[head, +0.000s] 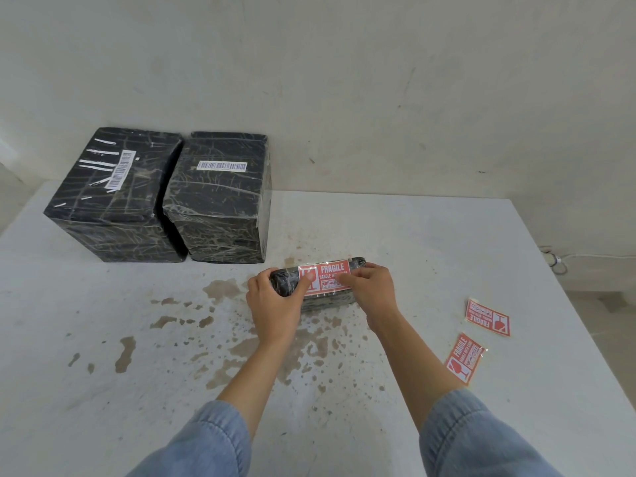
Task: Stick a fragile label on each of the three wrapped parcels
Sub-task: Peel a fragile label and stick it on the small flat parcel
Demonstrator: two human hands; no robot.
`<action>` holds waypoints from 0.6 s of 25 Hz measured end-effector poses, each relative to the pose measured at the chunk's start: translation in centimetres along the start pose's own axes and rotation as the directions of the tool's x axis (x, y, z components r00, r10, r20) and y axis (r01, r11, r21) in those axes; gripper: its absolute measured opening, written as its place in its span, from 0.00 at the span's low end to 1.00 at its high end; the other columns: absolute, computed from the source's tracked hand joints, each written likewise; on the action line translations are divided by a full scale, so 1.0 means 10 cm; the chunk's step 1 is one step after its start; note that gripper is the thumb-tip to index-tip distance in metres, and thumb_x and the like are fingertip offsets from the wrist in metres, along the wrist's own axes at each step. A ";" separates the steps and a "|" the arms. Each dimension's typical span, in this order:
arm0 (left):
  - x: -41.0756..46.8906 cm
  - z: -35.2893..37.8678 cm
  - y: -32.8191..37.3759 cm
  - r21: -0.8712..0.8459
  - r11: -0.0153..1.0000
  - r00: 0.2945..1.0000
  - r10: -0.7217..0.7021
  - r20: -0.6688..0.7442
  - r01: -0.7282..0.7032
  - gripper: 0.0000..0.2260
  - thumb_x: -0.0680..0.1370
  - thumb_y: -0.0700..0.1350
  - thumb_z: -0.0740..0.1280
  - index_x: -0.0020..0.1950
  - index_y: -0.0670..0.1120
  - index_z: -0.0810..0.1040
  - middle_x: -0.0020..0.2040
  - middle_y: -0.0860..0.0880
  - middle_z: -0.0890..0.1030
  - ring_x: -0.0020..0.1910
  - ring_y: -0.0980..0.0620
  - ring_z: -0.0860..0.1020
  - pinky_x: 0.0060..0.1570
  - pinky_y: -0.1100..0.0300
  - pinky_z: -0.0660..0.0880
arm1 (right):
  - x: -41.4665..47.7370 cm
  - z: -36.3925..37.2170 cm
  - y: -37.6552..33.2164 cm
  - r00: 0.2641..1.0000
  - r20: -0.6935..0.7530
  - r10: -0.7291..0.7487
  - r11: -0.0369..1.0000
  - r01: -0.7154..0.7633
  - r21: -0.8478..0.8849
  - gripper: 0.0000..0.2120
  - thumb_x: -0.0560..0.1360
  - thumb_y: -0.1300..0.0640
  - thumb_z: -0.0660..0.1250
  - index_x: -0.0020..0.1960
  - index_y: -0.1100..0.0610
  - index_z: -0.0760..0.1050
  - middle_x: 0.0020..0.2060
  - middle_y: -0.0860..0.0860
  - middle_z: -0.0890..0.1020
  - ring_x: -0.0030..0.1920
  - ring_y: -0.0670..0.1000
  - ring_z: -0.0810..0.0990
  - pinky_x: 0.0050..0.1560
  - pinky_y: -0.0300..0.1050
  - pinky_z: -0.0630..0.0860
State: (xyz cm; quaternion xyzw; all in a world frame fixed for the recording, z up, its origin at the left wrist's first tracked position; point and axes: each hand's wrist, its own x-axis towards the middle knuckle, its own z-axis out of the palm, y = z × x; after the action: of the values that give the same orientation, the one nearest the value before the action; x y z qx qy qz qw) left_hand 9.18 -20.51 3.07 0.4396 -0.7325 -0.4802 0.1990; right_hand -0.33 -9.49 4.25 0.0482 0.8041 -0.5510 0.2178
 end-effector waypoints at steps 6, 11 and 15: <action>0.02 0.01 -0.02 -0.005 1.000 1.000 -0.010 0.003 0.010 0.27 0.67 0.60 0.71 0.60 0.47 0.71 0.58 0.48 0.70 0.59 0.48 0.70 0.53 0.55 0.71 | 0.03 -0.01 0.01 1.000 0.013 -0.002 1.000 0.002 -0.013 0.07 0.68 0.59 0.74 0.38 0.64 0.82 0.60 0.55 0.76 0.55 0.55 0.80 0.56 0.55 0.79; 0.04 0.02 -0.04 0.010 1.000 1.000 -0.004 -0.002 0.004 0.27 0.67 0.59 0.72 0.60 0.47 0.72 0.58 0.47 0.71 0.59 0.47 0.71 0.55 0.52 0.73 | 0.04 0.00 0.02 1.000 0.000 -0.006 1.000 0.006 -0.027 0.07 0.68 0.59 0.74 0.36 0.63 0.82 0.58 0.56 0.77 0.55 0.56 0.80 0.55 0.55 0.79; 0.05 0.02 -0.05 0.014 1.000 1.000 0.000 -0.006 0.000 0.27 0.66 0.59 0.73 0.60 0.47 0.72 0.58 0.47 0.71 0.59 0.47 0.71 0.56 0.51 0.73 | 0.01 0.00 0.00 1.000 -0.014 -0.022 0.999 0.022 -0.040 0.09 0.70 0.60 0.73 0.36 0.65 0.80 0.56 0.56 0.79 0.54 0.55 0.81 0.48 0.47 0.80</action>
State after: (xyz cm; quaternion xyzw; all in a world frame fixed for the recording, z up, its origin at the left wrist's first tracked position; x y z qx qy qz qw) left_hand 8.98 -20.85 2.49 0.4423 -0.7353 -0.4737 0.1981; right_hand -0.45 -9.54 4.21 0.0388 0.8170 -0.5368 0.2070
